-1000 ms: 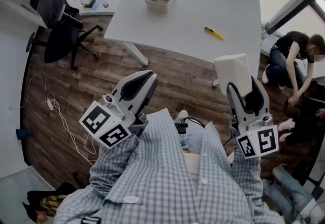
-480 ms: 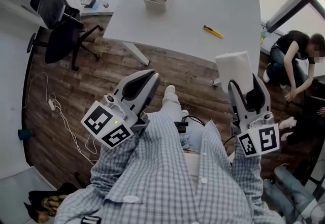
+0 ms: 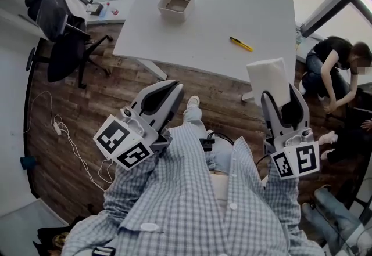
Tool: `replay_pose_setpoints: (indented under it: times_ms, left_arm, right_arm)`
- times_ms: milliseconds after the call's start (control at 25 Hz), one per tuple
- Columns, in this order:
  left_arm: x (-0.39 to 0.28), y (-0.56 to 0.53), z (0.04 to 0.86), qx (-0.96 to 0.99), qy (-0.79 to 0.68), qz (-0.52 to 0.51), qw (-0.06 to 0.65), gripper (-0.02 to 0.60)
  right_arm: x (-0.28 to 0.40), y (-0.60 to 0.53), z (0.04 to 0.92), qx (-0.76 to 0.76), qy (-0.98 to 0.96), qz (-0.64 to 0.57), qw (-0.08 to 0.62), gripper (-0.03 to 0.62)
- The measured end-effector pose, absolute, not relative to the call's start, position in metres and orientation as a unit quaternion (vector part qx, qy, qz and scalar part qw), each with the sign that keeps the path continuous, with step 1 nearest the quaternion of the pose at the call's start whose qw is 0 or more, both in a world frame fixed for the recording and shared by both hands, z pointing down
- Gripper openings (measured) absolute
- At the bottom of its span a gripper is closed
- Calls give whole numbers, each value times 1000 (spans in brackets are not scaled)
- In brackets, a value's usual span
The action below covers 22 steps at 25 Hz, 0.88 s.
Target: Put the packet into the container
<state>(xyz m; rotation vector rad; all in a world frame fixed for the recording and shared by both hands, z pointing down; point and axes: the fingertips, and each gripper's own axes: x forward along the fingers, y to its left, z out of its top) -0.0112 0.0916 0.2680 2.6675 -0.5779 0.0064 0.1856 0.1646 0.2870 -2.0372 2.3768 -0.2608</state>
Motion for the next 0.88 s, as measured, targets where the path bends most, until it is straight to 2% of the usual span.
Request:
replay_pose_setpoints:
  times_ms: [880]
  left_arm:
    - [18,-42,286,956,-168,29,238,6]
  right_arm:
    - [198,45,300,-669,735,-112,-18,259]
